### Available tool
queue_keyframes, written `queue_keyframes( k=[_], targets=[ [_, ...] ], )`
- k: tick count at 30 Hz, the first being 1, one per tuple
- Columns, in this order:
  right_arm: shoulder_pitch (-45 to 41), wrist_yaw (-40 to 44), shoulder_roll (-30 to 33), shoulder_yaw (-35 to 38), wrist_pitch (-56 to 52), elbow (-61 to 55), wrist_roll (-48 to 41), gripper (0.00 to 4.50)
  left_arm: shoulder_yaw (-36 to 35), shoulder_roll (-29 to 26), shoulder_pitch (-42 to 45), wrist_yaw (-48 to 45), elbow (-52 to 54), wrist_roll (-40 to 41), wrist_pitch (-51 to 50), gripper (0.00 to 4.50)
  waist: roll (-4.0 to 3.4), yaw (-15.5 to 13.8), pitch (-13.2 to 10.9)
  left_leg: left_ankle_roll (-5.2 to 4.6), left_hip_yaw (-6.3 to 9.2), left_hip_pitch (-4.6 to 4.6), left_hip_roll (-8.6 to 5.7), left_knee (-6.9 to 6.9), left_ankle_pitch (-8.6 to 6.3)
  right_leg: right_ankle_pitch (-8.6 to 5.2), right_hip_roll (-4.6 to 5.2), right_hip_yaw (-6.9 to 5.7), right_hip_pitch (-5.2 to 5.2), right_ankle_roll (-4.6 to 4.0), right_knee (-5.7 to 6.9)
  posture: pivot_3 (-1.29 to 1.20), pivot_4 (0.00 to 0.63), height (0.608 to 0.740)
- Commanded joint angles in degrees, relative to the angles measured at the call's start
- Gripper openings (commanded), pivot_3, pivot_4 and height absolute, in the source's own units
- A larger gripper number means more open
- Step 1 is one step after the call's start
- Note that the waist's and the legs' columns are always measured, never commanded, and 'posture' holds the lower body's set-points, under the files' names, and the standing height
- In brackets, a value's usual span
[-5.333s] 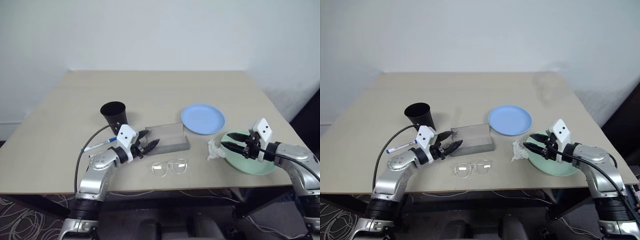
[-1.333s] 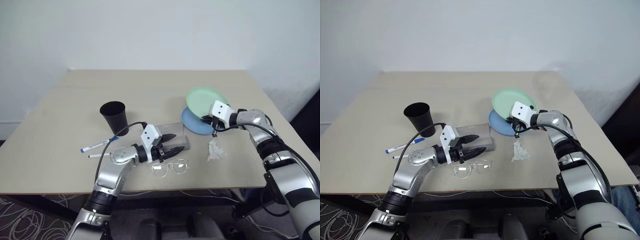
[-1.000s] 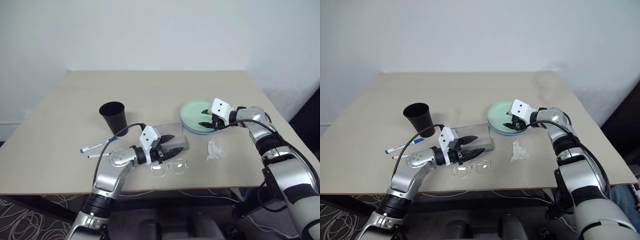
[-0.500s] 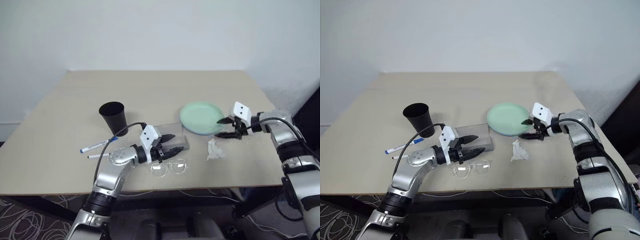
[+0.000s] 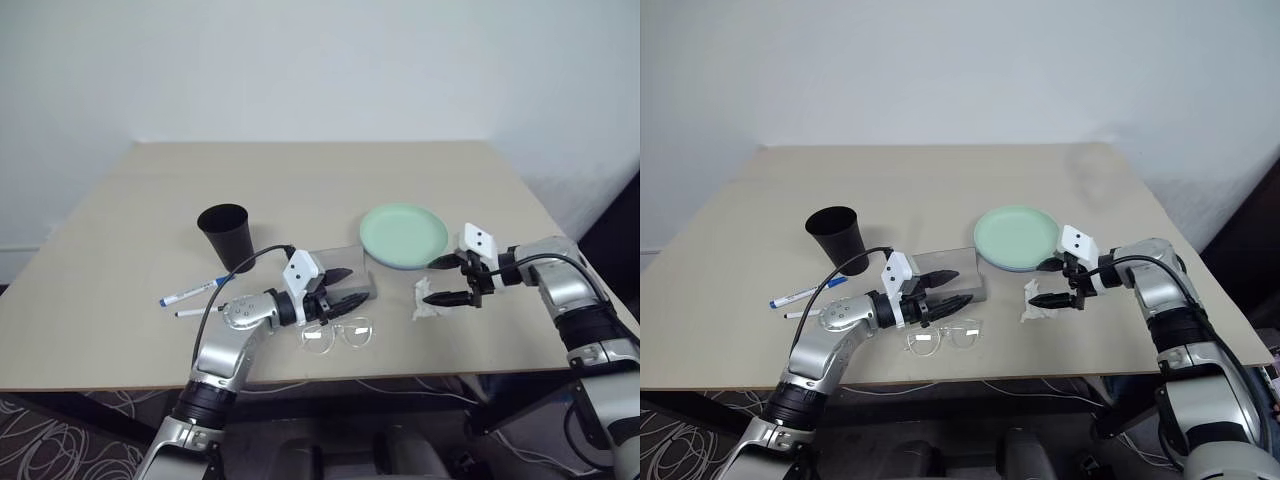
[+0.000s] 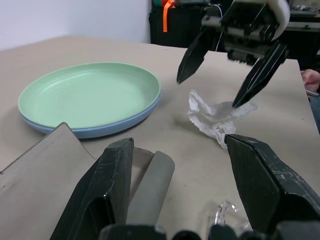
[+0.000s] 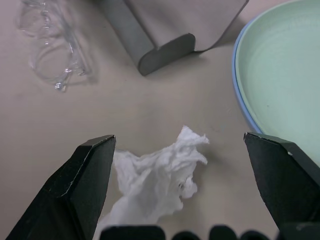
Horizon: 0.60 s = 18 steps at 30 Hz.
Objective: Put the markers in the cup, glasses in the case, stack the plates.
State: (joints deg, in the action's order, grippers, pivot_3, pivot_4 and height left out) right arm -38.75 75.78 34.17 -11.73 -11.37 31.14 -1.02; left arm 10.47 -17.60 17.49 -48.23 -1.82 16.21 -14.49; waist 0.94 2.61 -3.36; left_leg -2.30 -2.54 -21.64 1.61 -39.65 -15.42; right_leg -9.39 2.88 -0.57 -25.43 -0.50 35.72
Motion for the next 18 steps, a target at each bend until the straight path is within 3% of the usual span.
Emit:
queue_keyframes(
  k=[1,3,6,16,18],
  targets=[
    [-0.50,-3.09,-0.93,-0.01,0.32,0.71,0.74,4.45,-0.01,0.08,1.50,-0.27,0.98,-0.28,1.12,3.06,0.00,0.00,0.00,0.00,-0.01,0.00,0.00,0.00,0.00,0.00,0.00,-0.01,0.00,0.00,0.00,0.00,0.000,0.721],
    [-0.36,-3.33,-1.19,-0.28,0.49,0.98,0.77,4.45,-0.04,-0.02,1.44,-0.25,1.18,-0.31,1.06,3.06,-0.01,-0.06,0.00,0.00,-0.02,-0.02,-0.01,0.00,0.00,0.00,0.00,-0.01,0.00,0.00,0.00,0.00,0.000,0.721],
    [-0.07,-3.16,-1.07,-0.50,0.46,0.92,0.67,3.59,-0.12,-0.25,1.30,-0.25,1.46,-0.35,0.97,3.06,0.00,-0.04,0.00,0.00,-0.01,-0.05,-0.03,0.00,0.00,0.00,0.01,-0.01,0.00,0.00,-0.03,0.00,0.000,0.721],
    [-0.30,-1.17,1.29,1.62,-0.09,-2.73,-1.94,0.02,-0.21,-0.46,1.41,-0.24,1.35,-0.52,1.17,3.06,0.00,-0.02,0.00,0.00,0.00,-0.03,-0.03,0.00,0.00,0.00,0.00,-0.01,0.01,0.01,-0.02,0.00,0.000,0.721],
    [-0.98,-1.98,1.35,2.20,0.34,-2.95,-2.15,0.02,-0.22,-0.51,1.53,-0.35,1.19,-0.53,1.26,3.06,0.00,-0.01,0.00,0.00,0.01,-0.03,-0.03,0.00,0.00,0.00,0.00,-0.01,0.01,0.00,-0.02,0.00,0.000,0.721]
  ],
)
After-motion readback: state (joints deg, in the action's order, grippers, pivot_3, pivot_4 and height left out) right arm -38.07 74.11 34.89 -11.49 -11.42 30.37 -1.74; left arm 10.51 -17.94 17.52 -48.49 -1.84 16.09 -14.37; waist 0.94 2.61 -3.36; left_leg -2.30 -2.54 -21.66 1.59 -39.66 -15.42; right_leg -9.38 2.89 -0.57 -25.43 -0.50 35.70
